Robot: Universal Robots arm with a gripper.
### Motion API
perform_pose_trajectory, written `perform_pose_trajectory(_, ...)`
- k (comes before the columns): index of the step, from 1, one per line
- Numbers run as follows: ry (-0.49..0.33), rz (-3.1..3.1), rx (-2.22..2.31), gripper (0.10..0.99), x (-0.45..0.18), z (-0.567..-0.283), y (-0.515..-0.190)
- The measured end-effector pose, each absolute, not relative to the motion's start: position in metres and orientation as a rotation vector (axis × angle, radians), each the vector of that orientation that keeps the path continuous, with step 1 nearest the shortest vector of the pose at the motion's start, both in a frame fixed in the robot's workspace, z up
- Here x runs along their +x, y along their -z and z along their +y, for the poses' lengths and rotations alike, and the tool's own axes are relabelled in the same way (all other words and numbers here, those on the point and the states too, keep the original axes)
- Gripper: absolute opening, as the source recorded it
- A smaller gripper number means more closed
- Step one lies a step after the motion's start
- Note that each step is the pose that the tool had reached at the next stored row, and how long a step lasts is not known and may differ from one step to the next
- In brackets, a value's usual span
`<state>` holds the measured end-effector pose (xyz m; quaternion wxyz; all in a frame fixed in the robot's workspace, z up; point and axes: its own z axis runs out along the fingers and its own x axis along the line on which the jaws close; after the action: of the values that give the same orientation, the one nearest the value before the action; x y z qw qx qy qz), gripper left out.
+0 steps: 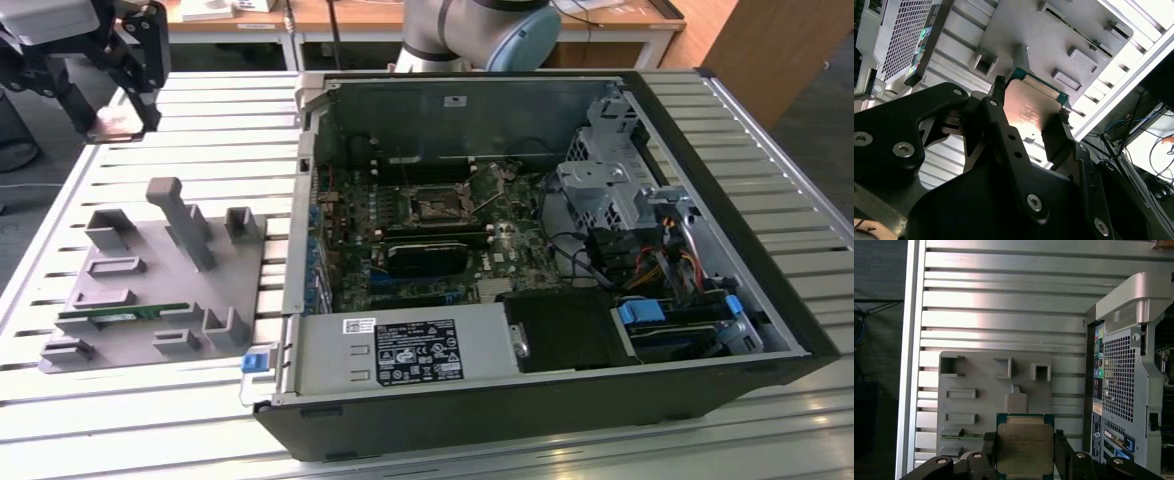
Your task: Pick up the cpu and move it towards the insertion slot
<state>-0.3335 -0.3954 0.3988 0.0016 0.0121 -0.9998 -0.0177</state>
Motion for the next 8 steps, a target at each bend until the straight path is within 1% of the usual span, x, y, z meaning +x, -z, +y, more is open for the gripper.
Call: perform_pose_trajectory(8, 0.056, -3.138, 0.038, 0.545, -0.3267, -0.3954, -0.3988)
